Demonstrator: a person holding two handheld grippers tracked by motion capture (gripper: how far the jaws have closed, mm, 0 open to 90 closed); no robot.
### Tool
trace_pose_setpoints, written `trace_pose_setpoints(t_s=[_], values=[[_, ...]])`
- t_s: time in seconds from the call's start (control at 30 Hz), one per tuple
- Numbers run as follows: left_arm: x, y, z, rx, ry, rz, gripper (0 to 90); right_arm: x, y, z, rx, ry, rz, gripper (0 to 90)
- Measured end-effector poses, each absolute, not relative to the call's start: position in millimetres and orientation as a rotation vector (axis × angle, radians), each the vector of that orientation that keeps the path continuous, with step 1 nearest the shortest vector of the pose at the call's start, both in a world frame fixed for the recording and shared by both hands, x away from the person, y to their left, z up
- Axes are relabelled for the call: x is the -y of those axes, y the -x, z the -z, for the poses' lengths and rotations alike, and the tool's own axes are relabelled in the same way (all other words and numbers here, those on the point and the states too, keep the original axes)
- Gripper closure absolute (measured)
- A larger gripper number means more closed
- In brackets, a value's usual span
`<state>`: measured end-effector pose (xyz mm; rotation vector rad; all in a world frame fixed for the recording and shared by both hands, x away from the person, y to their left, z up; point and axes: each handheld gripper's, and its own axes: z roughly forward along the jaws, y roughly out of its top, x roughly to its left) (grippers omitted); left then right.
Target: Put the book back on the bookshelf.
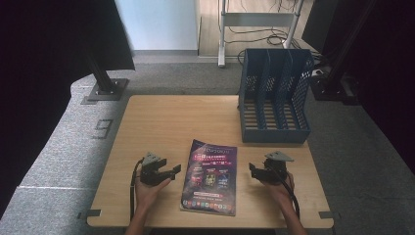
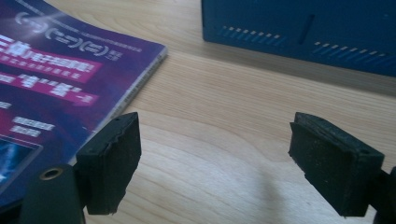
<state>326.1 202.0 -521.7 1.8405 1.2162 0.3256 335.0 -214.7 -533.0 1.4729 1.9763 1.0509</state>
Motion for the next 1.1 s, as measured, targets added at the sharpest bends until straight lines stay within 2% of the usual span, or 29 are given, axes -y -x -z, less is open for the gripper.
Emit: trace_pose_setpoints(t_s=[1.1], values=[[-202, -327, 517, -1.212, -1.816, -0.319, 27.2, 152, -356, 527, -2.080, -1.383, -1.126, 16.8]])
